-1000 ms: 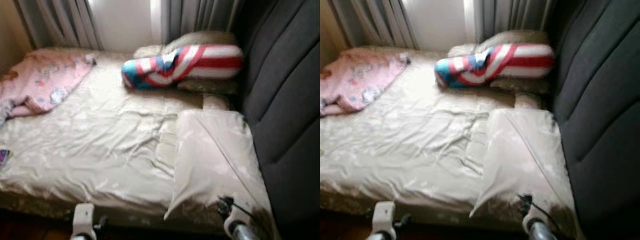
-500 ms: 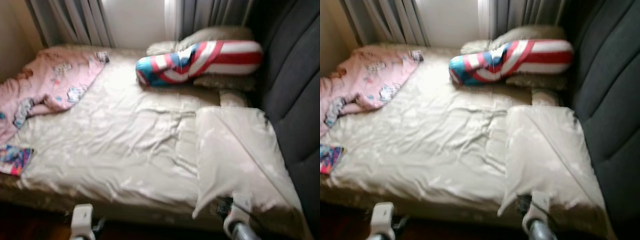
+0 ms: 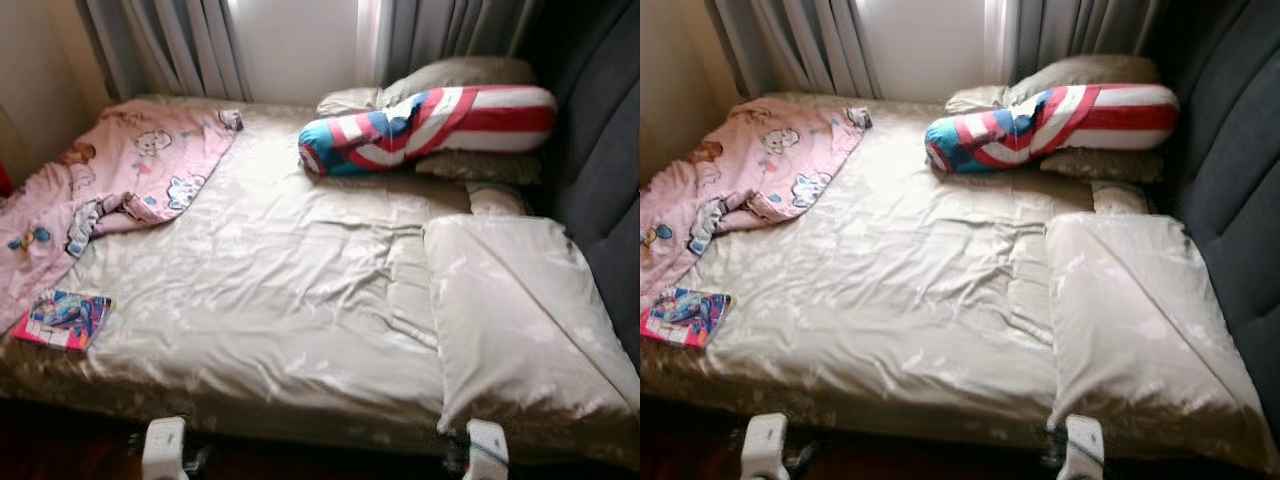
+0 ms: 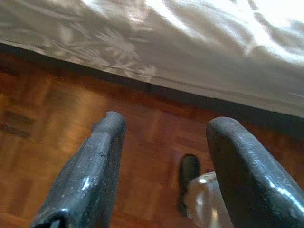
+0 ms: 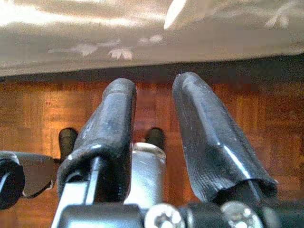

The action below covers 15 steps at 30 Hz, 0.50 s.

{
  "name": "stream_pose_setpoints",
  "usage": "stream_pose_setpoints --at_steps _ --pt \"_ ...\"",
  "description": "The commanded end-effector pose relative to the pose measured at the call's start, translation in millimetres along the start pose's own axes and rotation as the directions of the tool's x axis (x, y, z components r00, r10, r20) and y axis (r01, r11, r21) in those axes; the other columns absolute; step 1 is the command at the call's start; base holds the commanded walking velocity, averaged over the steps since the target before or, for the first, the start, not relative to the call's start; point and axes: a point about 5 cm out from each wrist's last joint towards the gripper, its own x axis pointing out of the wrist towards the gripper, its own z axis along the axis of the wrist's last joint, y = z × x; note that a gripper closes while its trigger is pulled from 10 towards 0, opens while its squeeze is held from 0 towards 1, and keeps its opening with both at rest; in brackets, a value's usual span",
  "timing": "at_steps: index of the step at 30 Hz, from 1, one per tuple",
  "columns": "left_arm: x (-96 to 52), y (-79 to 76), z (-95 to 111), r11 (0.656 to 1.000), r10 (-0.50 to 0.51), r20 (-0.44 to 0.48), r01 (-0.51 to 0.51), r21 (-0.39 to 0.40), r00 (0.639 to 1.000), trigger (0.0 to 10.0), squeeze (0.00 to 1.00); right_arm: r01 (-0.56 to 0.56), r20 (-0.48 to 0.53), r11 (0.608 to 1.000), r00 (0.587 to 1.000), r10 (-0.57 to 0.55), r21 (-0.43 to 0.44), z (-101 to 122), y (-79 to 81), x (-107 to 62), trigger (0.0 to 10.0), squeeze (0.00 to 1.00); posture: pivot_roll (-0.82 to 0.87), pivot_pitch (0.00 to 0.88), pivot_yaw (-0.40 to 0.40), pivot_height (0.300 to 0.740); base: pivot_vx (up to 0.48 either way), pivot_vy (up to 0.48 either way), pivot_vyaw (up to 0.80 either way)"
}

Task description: Clean up the room

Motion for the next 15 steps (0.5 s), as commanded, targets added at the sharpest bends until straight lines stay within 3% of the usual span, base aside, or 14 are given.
stream_pose_setpoints --at_steps 1,15 --pt "-1.7 -3.4 -10 1.000 -0.004 -0.050 0.004 -0.004 0.999 10.0 0.00 0.023 -0.037 1.000 0.999 -0.023 -0.016 -9 -10.1 -3.6 10.0 0.00 0.07 0.001 0.001 0.740 0.000 0.379 0.00" --pt "-7.4 8.0 -24 0.999 0.037 -0.123 -0.040 -0.018 0.992 10.0 0.00 0.023 -0.070 0.999 0.997 -0.025 -0.030 -18 -8.2 -5.3 10.0 0.00 0.02 0.000 0.011 0.740 0.000 0.377 0.00"
